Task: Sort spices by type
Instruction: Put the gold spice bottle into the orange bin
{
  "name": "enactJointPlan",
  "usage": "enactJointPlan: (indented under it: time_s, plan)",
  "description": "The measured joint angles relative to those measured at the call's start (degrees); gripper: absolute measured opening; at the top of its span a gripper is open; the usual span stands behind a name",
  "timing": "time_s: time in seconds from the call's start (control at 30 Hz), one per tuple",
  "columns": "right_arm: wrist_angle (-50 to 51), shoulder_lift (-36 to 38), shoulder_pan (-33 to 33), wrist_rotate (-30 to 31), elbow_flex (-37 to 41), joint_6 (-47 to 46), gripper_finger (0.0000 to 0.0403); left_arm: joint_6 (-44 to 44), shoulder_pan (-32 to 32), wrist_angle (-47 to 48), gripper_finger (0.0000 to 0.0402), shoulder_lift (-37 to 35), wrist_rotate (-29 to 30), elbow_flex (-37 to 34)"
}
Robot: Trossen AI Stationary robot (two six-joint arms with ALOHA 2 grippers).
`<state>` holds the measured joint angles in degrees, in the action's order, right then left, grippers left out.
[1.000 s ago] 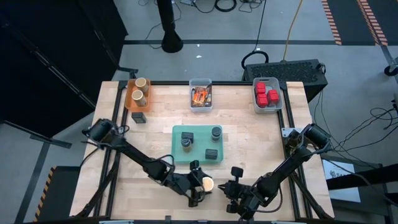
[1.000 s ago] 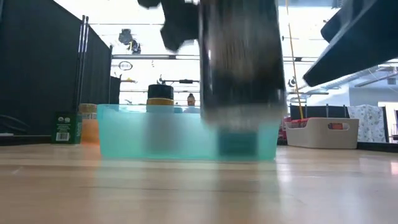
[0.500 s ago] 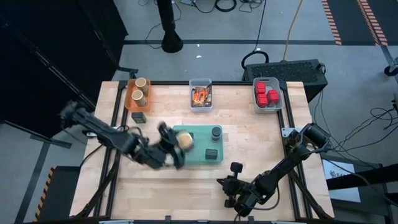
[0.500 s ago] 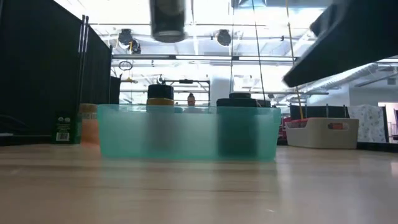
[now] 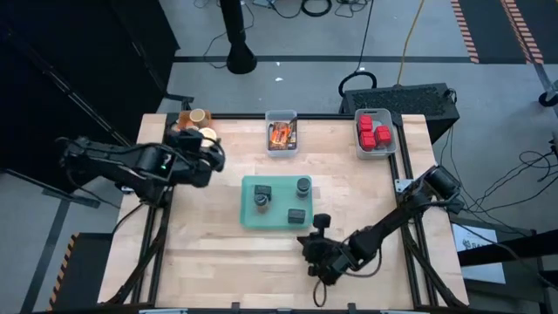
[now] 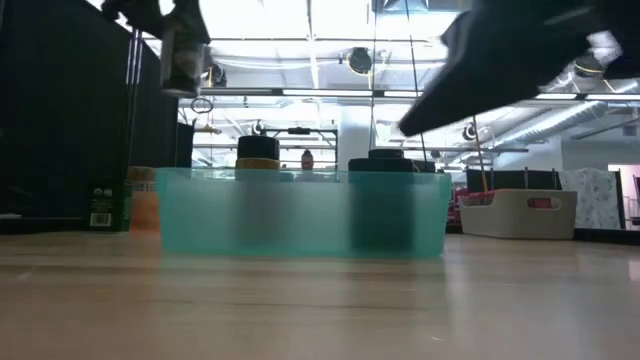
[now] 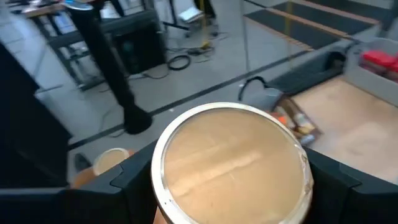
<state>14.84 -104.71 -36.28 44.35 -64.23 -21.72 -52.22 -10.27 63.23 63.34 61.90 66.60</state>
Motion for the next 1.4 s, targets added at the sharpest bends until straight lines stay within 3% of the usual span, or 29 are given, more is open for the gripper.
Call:
enactJointPlan:
  time_s: [0.23, 0.43, 0.6, 0.87, 1.0, 1.17, 1.27, 1.4]
  plan:
    - [-0.51, 5.22, 8.22, -4.54, 0.00, 15.97, 0.0000, 0.19, 5.03, 2.89, 0.0279, -4.64, 1.56, -0.71]
    - [-9.04, 11.12, 17.61, -15.92, 3.39, 29.02, 0.0000, 3.12, 10.37, 3.92, 0.0279, -6.69, 1.55, -0.71]
    - [-16.00, 15.75, 25.01, -25.46, 8.82, 31.99, 0.0000, 8.56, 14.96, 2.48, 0.0279, -7.36, 0.84, -0.71]
    - [-25.58, 20.94, 30.58, -28.49, 19.32, 32.94, 0.0000, 28.82, 24.60, -12.47, 0.0279, -6.30, -7.38, -0.71]
    - [-33.17, 22.79, 31.91, -32.43, 24.02, 32.80, 0.0000, 35.81, 31.45, -19.68, 0.0279, -6.37, -16.82, -0.71]
    - [-38.27, 23.75, 33.02, -35.90, 25.82, 31.65, 0.0000, 38.13, 38.47, -23.96, 0.0279, -5.78, -24.86, -2.08]
    - [-39.21, 23.76, 33.13, -37.06, 25.81, 32.28, 0.0000, 39.02, 41.97, -29.16, 0.0279, -6.48, -33.09, -6.46]
    - [-40.45, 23.76, 33.34, -37.27, 25.81, 32.45, 0.0000, 39.31, 45.81, -30.32, 0.0279, -7.29, -35.05, -10.69]
